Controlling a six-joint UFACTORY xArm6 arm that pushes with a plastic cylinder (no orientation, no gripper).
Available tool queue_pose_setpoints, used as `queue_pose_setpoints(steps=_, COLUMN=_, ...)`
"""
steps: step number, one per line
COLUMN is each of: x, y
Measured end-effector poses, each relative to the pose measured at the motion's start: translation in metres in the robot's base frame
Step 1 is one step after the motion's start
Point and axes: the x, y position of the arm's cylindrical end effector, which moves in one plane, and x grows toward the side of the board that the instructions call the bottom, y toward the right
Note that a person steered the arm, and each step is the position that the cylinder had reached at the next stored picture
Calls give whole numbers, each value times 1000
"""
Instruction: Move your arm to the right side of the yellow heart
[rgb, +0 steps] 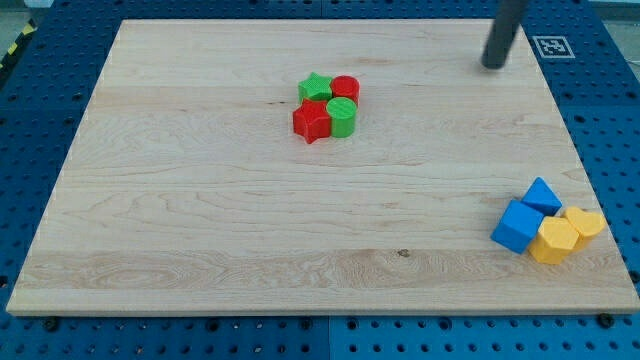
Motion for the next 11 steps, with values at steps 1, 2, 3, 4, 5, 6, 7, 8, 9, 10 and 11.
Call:
queue_pose_setpoints(steps=1, x=62, y=44)
queue_pose_setpoints(steps=2, x=132, y=91)
queue_pose_setpoints(steps=3, x=157, y=95)
queue_pose_setpoints(steps=4, x=245, y=95)
queue_pose_setpoints(steps=5, x=280, y=95)
queue_pose_setpoints(steps=6, x=282, y=90)
queue_pose_setpoints(steps=7, x=277, y=67)
queue_pose_setpoints(steps=8, x=273, y=64)
queue_pose_setpoints(steps=9, x=273, y=62)
queue_pose_setpoints(steps=10, x=272, y=60)
queue_pose_setpoints(steps=11, x=272, y=55)
